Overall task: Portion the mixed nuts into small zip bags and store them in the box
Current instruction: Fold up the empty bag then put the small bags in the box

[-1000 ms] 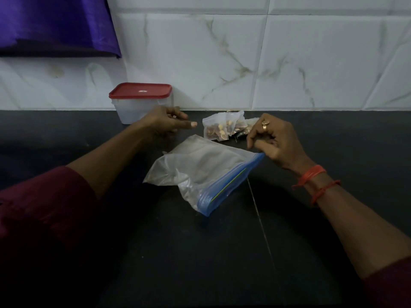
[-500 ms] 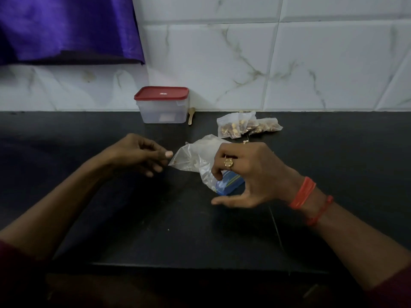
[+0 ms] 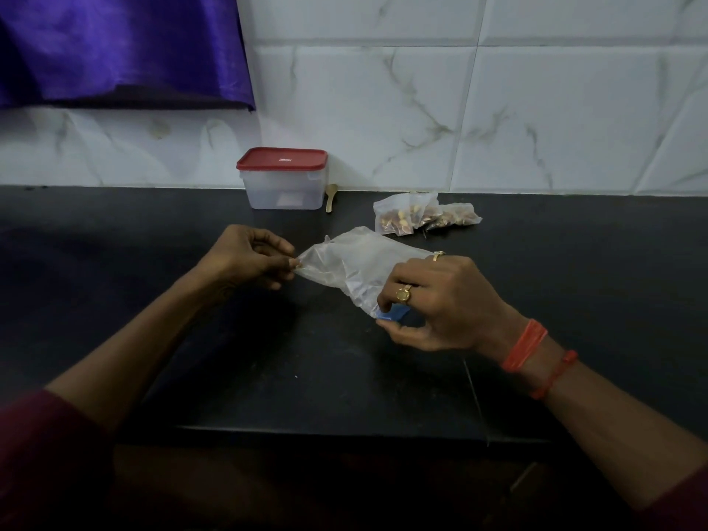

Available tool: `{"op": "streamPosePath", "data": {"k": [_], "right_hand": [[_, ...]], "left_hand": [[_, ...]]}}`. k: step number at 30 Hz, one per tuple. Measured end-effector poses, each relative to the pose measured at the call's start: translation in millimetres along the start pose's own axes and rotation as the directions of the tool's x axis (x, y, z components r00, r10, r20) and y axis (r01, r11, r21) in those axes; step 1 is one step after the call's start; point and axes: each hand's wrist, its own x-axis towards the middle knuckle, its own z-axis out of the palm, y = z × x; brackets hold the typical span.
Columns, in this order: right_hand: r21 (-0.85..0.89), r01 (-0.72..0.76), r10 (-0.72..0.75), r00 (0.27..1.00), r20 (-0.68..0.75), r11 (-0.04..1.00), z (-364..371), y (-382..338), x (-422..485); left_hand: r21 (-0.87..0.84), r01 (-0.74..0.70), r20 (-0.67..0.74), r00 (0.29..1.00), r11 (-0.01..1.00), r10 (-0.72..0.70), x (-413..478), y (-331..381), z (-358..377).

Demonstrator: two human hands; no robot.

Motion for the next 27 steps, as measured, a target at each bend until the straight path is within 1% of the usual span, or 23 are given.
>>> {"op": "streamPosePath", "data": {"k": [3, 6, 9, 11, 13, 15, 17, 19, 20, 21, 22, 24, 25, 27], "right_hand": [[-0.042, 0.008, -0.009, 0.999, -0.037, 0.999, -4.8, -2.9, -7.1], [-0.043, 0.035, -0.037, 0.999, -0.036, 0.998, -8.2, -7.1, -11.9], [-0.017, 0.038, -0.038, 0.999, 0.004, 0.999, -8.1, -15.5, -9.0], [0.041, 0.02, -0.023, 0.997, 0.078, 0.999, -6.9, -21.8, -4.5], [0.118, -0.038, 0.023, 0.992, 0.126, 0.992, -5.4, -25.1, 0.6], [0.166, -0.119, 0.106, 0.991, 0.082, 0.979, -4.4, -22.5, 4.3], [0.153, -0.223, 0.216, 0.974, 0.063, 0.963, -1.4, -13.8, 1.5], [0.117, -0.333, 0.317, 0.938, 0.137, 0.936, -0.9, -6.0, -5.9], [0.111, -0.375, 0.349, 0.916, 0.195, 0.92, -0.9, -5.2, -10.1], [0.108, -0.404, 0.367, 0.894, 0.257, 0.908, -1.6, -7.4, -13.5], [0.099, -0.42, 0.37, 0.871, 0.323, 0.902, -2.0, -11.7, -16.2], [0.069, -0.422, 0.349, 0.823, 0.448, 0.904, -1.9, -21.5, -18.7], [0.052, -0.411, 0.334, 0.802, 0.495, 0.91, -1.4, -25.6, -18.8], [0.026, -0.392, 0.317, 0.778, 0.542, 0.92, 0.2, -31.5, -17.8]], "left_hand": [[0.011, 0.015, -0.071, 0.997, 1.0, -0.014, 4.2, -2.7, -3.4], [0.041, 0.041, -0.115, 0.993, 0.998, -0.036, 6.9, -5.6, -3.1], [0.185, -0.02, -0.155, 0.987, 0.983, 0.049, 8.2, -8.6, 6.4], [0.252, -0.083, -0.181, 0.975, 0.964, 0.131, 10.1, -9.9, 12.5], [0.301, -0.128, -0.198, 0.961, 0.945, 0.193, 13.5, -11.3, 14.3], [0.343, -0.147, -0.194, 0.955, 0.928, 0.223, 17.2, -11.6, 13.1], [0.398, -0.16, -0.19, 0.949, 0.904, 0.251, 18.2, -10.2, 12.4], [0.514, -0.213, -0.207, 0.909, 0.831, 0.362, 11.0, -5.4, 14.7], [0.546, -0.271, -0.187, 0.883, 0.793, 0.43, 3.2, -2.5, 17.8], [0.545, -0.35, -0.134, 0.861, 0.762, 0.491, -7.8, -0.1, 22.3], [0.522, -0.441, -0.054, 0.837, 0.73, 0.545, -21.2, 1.5, 28.0], [0.501, -0.605, 0.136, 0.761, 0.619, 0.634, -46.8, 0.7, 39.6], [0.522, -0.648, 0.219, 0.73, 0.555, 0.647, -56.4, -1.3, 44.7], [0.6, -0.659, 0.325, 0.718, 0.453, 0.615, -66.1, -9.3, 50.8]]}}
